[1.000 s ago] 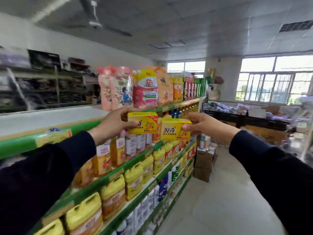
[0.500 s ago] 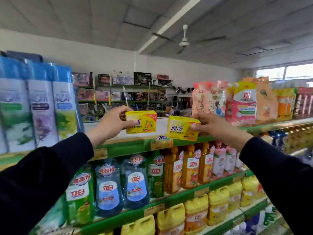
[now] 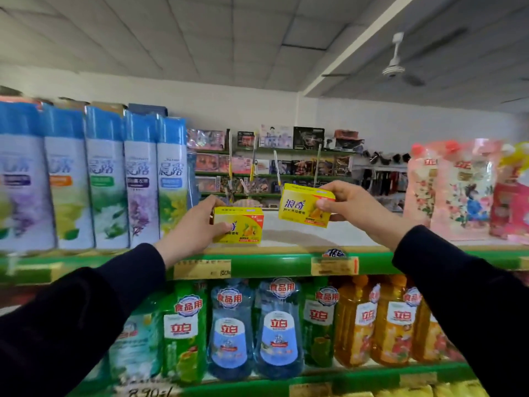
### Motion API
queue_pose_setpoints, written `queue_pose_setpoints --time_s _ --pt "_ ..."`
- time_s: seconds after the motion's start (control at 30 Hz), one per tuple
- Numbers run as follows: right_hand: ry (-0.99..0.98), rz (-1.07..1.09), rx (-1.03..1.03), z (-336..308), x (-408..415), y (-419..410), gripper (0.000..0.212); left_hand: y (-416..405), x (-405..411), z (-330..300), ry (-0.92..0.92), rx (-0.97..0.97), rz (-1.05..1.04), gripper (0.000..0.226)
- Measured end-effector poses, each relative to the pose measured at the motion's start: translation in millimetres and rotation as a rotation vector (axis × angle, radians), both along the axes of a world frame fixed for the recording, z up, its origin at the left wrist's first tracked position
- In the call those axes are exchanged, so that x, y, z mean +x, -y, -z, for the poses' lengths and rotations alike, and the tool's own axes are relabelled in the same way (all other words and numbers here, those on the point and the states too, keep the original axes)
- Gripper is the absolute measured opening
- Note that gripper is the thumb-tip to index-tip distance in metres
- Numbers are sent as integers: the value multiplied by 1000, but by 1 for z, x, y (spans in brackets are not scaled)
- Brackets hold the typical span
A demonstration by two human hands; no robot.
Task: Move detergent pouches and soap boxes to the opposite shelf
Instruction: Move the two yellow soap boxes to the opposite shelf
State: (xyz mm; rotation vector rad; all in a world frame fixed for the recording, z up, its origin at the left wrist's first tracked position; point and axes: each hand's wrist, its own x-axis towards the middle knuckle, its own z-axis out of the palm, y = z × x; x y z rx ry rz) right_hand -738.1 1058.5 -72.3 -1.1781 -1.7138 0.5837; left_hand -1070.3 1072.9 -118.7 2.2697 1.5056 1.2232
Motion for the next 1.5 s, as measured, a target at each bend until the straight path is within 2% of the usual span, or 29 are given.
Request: queue_pose_setpoints --time_s 0.17,0.4,0.47,0.57,0.7,0.8,1.0,1.07,1.27,1.5 --pt "-31 12 61 2 -31 -31 13 -3 -3 12 -20 -42 -62 47" --pt "30 -60 43 0 -81 -53 18 -4 -3 8 105 -204 91 48" --pt "77 -112 -5 -1 -94 -56 23 -2 -4 7 91 -212 94 61" --pt "142 -169 -103 1 -106 -58 39 0 -7 11 71 -212 125 97" --pt "152 -247 -247 7 -109 -58 35 0 -10 12 -20 -243 60 125" --pt "159 -279 -304 12 -107 -56 32 -3 -9 10 -55 -267 57 124" --pt "7 -339 -406 20 -100 -44 46 0 -10 11 -132 -283 34 120" --pt "12 -354 -420 23 -98 -40 46 1 -10 10 -170 -294 27 117" --pt "67 -314 -417 24 -104 -31 47 5 -7 6 -220 -326 12 117" --pt "7 -226 -368 32 -106 -27 59 10 -9 0 -209 -335 7 127"
